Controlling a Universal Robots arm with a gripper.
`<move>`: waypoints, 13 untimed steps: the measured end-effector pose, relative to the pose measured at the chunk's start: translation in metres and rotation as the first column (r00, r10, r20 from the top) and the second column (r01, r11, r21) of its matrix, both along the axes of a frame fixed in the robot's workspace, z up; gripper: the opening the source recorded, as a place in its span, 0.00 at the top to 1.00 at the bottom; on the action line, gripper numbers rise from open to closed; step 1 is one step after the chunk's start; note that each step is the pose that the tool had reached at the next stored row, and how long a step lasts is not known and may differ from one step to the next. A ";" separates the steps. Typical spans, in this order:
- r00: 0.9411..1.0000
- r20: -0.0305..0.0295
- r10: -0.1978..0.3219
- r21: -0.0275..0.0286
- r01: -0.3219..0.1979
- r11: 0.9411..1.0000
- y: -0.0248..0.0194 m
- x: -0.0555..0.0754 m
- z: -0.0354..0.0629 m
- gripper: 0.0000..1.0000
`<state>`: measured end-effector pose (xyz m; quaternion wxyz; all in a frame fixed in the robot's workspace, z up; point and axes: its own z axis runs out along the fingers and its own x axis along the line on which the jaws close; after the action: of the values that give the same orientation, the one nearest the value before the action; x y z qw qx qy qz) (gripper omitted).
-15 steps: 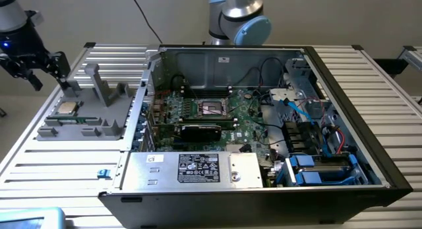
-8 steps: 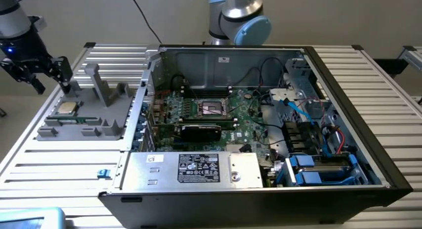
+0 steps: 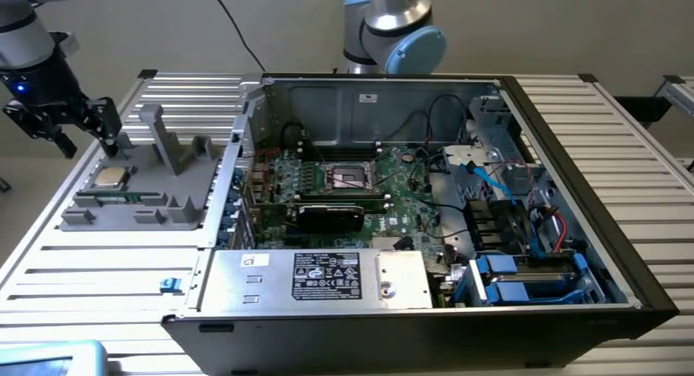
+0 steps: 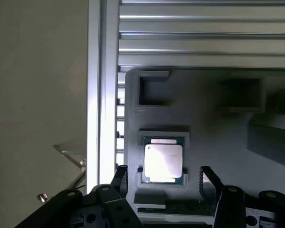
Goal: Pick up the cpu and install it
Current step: 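Pick up the cpu and move it towards the insertion slot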
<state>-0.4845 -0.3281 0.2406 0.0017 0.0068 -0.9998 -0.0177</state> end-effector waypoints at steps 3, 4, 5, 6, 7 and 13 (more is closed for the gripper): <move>1.000 0.000 0.000 0.000 0.000 1.000 0.0000 0.000 -0.0001 0.28; 1.000 0.000 0.000 0.000 0.000 1.000 0.0000 0.000 -0.0001 0.28; 1.000 0.000 0.000 0.000 0.000 1.000 0.0000 0.000 -0.0002 0.28; 1.000 0.000 0.000 0.000 0.000 1.000 0.0000 0.000 -0.0008 0.28; 1.000 0.001 0.000 -0.001 0.000 1.000 -0.0001 0.000 -0.0020 0.28; 1.000 0.000 0.000 -0.006 0.000 1.000 0.0000 0.001 -0.0124 0.28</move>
<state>-0.4838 -0.3280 0.2282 0.0016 0.0067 -0.9999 -0.0148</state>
